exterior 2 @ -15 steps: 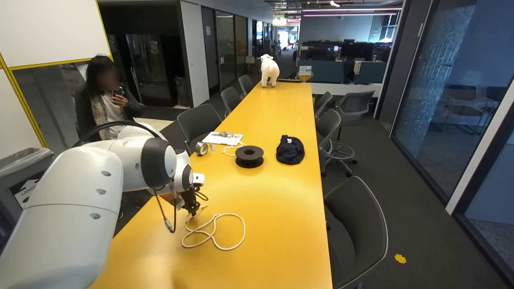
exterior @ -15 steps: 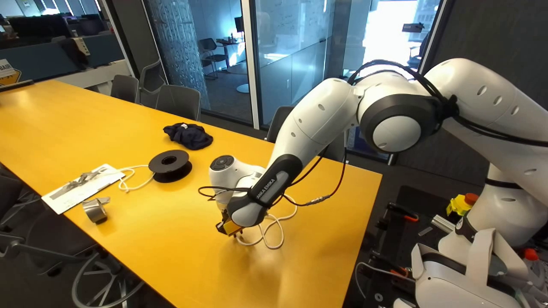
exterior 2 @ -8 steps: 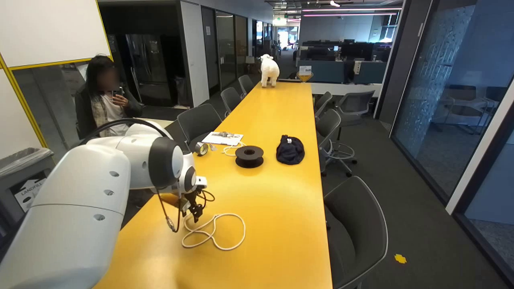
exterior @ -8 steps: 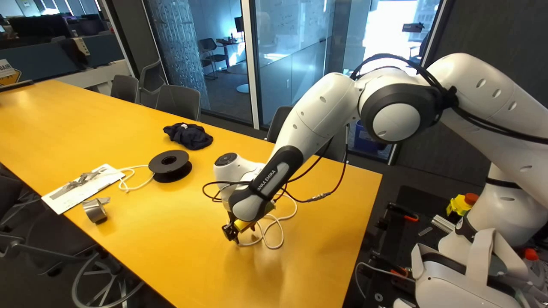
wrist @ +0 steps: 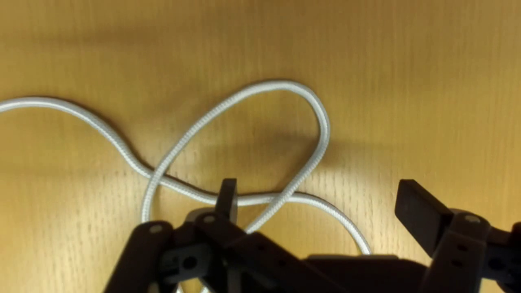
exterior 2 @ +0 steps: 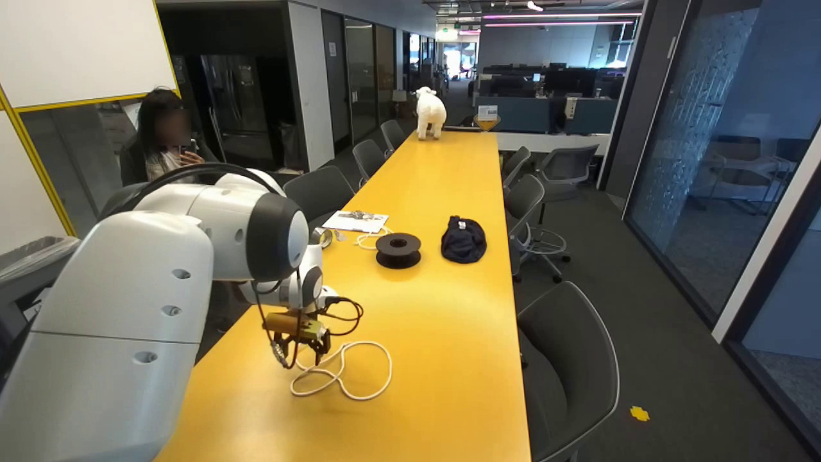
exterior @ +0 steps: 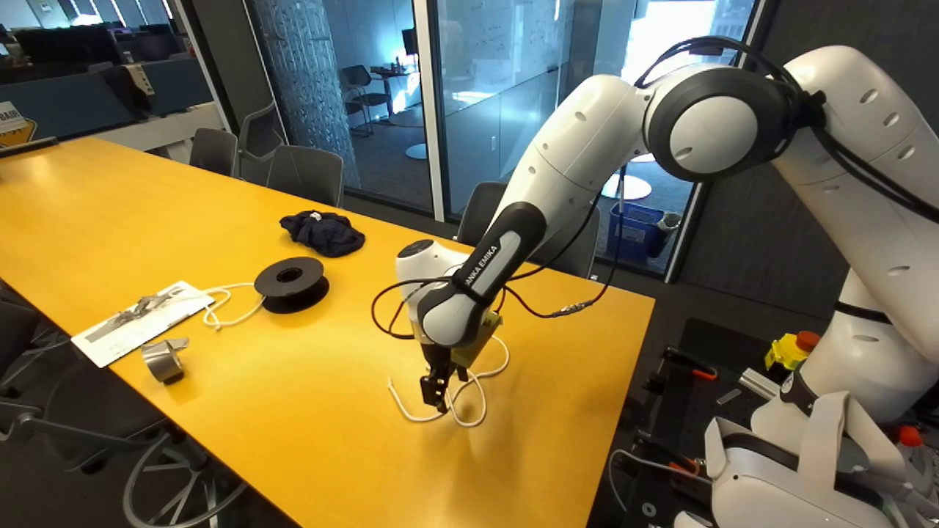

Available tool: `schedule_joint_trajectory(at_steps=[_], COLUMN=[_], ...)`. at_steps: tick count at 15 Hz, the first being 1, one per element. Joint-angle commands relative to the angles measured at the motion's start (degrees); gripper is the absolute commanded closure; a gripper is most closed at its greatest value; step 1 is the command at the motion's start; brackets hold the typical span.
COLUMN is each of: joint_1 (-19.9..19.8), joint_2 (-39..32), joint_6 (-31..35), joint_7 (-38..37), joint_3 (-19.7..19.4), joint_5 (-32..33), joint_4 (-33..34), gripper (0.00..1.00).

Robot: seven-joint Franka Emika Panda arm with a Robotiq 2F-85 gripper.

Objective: Untangle the rope

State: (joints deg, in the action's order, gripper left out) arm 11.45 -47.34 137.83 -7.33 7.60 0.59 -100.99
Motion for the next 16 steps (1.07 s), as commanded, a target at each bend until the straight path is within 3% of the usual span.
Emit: schedule_joint_trajectory(at_steps=[1, 9, 16], joint_1=[-3.9, -4.8, -0.9], joint_2=[3.8, 3.7, 3.5], joint_6=[-0.7, 1.3, 12.6], joint_7=[11.2, 23.9, 21.8], joint_3=[2.3, 3.9, 2.4], joint_5=[-0.1, 3.0, 9.5], joint_4=[-5.9, -10.6, -13.8], gripper=[0.0, 0.0, 0.0])
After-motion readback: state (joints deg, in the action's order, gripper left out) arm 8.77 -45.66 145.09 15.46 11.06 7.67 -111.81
